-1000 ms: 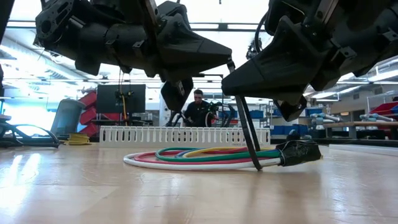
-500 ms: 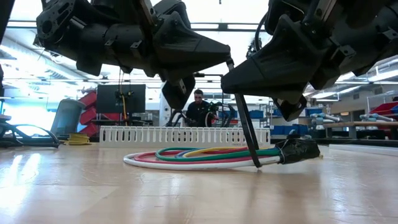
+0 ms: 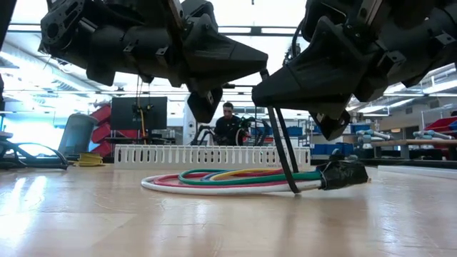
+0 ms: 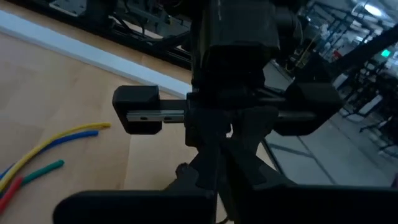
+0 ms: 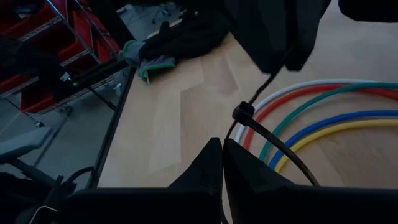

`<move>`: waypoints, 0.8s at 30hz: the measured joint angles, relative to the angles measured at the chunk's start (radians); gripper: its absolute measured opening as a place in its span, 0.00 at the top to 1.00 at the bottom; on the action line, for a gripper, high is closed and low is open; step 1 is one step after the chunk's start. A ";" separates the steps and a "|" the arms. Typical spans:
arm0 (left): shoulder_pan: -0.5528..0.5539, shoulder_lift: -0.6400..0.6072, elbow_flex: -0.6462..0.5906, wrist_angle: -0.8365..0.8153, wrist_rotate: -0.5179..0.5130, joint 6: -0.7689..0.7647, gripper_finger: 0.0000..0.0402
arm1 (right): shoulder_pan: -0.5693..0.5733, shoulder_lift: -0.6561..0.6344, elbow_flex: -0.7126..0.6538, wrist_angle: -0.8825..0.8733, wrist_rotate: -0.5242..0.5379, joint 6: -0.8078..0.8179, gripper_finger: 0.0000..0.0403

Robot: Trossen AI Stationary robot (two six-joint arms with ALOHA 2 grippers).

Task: Ziptie cables
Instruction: Insert zip tie on the cable wire

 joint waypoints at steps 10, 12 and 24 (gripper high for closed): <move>-0.001 0.000 0.000 -0.008 0.040 -0.062 0.99 | -0.004 0.000 0.000 0.007 0.025 -0.043 1.00; -0.001 0.000 0.000 -0.006 0.040 -0.072 0.98 | -0.004 0.000 0.000 0.007 0.032 -0.045 1.00; -0.001 0.063 0.018 0.045 0.044 -0.119 0.85 | -0.004 0.000 0.000 0.011 0.035 -0.048 1.00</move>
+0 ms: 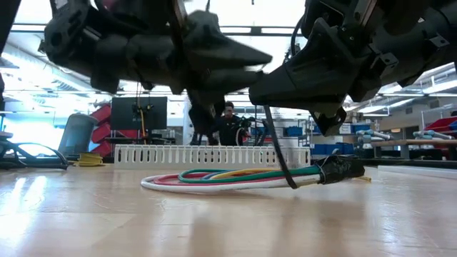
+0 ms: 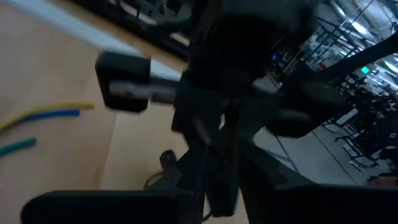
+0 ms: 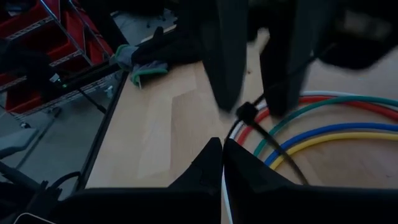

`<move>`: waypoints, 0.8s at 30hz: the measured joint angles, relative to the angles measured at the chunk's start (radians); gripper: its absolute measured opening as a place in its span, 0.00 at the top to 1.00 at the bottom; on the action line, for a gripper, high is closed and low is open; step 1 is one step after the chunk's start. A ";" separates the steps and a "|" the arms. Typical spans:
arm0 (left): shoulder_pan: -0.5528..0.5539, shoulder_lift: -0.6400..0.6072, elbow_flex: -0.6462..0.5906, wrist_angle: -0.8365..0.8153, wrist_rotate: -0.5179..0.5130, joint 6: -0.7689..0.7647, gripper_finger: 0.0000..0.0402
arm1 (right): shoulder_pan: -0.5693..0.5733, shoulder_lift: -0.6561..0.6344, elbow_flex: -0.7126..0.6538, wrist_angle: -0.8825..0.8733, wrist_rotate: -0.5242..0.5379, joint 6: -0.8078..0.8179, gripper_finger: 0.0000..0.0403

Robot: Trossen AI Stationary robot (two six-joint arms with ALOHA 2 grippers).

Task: Ziptie cables
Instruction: Insert zip tie on the cable wire

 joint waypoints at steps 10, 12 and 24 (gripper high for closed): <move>0.000 0.075 0.077 0.077 0.051 0.044 0.81 | 0.004 0.000 0.000 -0.010 -0.014 0.019 1.00; 0.002 0.075 0.077 0.091 0.068 0.044 0.82 | 0.011 0.000 0.000 -0.012 -0.014 0.021 1.00; 0.011 0.075 0.072 0.079 0.078 0.037 0.97 | 0.020 0.000 0.000 -0.014 0.011 0.018 1.00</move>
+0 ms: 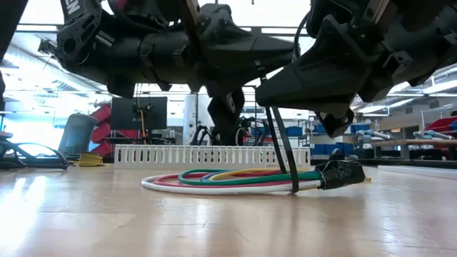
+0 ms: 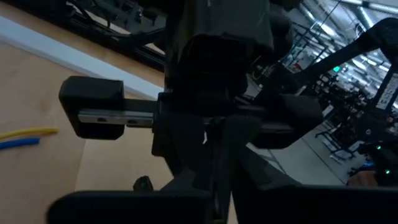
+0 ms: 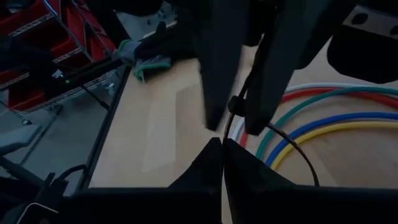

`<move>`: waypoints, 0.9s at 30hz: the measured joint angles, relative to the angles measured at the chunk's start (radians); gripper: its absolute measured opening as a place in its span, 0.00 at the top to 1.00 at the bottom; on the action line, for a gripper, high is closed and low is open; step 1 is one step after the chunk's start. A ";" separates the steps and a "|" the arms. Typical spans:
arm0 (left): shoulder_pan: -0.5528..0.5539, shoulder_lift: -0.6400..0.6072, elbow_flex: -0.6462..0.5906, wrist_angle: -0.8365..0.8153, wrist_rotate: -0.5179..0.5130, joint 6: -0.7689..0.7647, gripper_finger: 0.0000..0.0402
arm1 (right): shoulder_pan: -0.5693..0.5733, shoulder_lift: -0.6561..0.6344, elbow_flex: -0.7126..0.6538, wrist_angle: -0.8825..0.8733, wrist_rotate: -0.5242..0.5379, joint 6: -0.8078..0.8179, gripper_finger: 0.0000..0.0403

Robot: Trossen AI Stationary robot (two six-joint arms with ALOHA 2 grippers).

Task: Ziptie cables
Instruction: Insert zip tie on the cable wire

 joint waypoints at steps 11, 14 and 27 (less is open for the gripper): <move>0.003 0.000 0.000 -0.019 0.004 0.023 1.00 | -0.002 0.000 0.000 0.010 -0.003 0.003 1.00; 0.007 0.000 0.000 -0.018 0.004 0.023 1.00 | 0.000 0.000 0.000 0.010 0.005 0.003 1.00; 0.012 0.000 0.000 -0.015 0.023 -0.023 1.00 | 0.049 0.000 0.000 0.006 0.146 0.003 1.00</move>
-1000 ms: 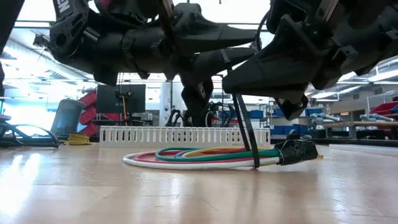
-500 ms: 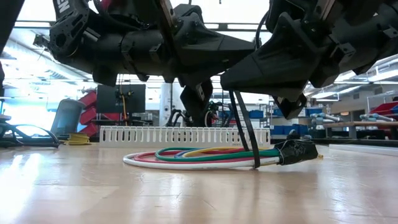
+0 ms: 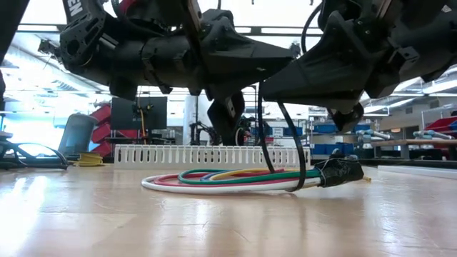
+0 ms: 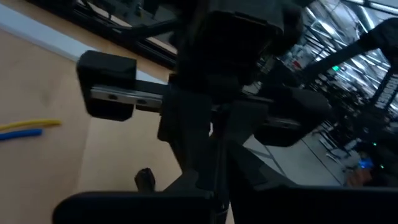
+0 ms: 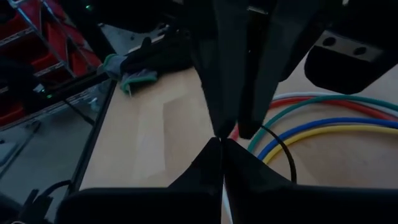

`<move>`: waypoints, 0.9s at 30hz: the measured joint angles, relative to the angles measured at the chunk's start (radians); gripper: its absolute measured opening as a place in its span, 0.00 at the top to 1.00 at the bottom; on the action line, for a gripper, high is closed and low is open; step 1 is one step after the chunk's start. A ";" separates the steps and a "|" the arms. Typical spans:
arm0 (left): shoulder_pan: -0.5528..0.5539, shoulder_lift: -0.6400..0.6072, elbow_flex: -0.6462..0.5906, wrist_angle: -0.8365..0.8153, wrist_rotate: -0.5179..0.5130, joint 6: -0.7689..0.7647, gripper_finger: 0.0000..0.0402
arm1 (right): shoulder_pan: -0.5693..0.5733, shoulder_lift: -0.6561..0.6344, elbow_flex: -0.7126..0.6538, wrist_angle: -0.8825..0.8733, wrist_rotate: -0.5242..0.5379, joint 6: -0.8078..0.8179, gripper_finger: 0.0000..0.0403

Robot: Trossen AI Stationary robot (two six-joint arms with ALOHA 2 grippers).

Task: Ziptie cables
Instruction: Insert zip tie on the cable wire

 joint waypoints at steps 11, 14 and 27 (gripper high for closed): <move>0.006 0.000 0.000 0.064 -0.087 -0.175 0.99 | 0.012 0.000 0.000 0.007 0.037 0.003 1.00; 0.006 0.000 0.000 0.042 -0.086 -0.190 0.99 | 0.012 0.000 0.000 0.007 0.046 0.003 1.00; 0.003 0.000 -0.100 0.210 -0.120 -0.214 0.99 | 0.021 0.000 0.000 0.006 0.113 0.024 1.00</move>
